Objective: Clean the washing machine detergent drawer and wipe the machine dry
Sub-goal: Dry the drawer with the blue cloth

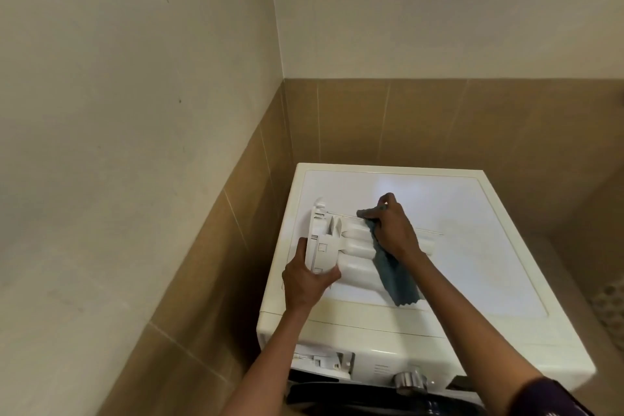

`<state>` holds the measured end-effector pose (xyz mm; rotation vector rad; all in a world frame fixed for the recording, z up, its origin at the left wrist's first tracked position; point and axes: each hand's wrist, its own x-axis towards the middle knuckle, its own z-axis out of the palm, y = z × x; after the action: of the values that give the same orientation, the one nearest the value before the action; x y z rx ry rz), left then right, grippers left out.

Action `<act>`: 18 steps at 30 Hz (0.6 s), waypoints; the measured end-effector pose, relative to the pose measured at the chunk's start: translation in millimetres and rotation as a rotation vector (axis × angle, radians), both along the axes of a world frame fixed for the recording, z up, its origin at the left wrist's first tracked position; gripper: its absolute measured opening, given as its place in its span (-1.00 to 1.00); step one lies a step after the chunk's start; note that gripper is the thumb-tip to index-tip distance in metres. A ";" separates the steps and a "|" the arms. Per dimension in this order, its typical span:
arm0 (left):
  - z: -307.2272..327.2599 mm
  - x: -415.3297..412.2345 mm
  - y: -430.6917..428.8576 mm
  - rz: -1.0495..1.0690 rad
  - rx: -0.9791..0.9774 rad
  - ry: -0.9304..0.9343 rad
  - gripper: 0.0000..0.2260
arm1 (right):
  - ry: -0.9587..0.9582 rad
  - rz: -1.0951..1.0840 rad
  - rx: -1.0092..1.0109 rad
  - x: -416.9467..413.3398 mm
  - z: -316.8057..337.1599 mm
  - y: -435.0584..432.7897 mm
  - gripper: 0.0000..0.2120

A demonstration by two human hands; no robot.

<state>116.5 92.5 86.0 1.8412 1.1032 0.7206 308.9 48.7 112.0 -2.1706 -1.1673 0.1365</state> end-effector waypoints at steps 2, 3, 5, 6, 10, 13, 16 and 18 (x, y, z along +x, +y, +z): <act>0.0 -1.1 -0.5 0.004 -0.002 -0.003 -0.25 | -0.041 0.116 -0.041 3.7 0.3 -11.3 -0.74; -0.5 -1.5 -1.0 0.004 0.001 -0.010 -0.26 | -0.090 0.131 -0.066 6.5 -1.1 -16.8 -0.72; 0.7 -1.4 -2.8 0.013 0.006 -0.010 -0.26 | -0.136 0.100 -0.108 16.0 -2.7 -29.1 -0.71; 2.1 -1.1 -3.3 0.020 0.008 -0.011 -0.27 | -0.114 0.069 -0.119 21.2 -3.5 -35.2 -0.71; 3.2 -0.8 -4.5 0.022 0.022 -0.019 -0.28 | 0.024 -0.081 -0.156 45.7 -7.2 -58.9 -0.69; 4.3 -2.8 -6.9 0.020 0.031 -0.014 -0.27 | 0.073 -0.147 -0.197 59.3 -7.8 -70.9 -0.70; 1.0 -6.7 -7.2 0.015 0.020 -0.019 -0.23 | 0.070 -0.222 -0.336 73.4 -12.0 -91.1 -0.76; -1.4 -11.9 -5.3 0.027 0.011 -0.027 -0.22 | 0.088 -0.290 -0.354 80.4 -10.3 -104.7 -0.77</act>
<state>104.7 87.3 84.6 1.8236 1.1100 0.7667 389.4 -56.0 101.7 -2.5882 -0.8132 0.3286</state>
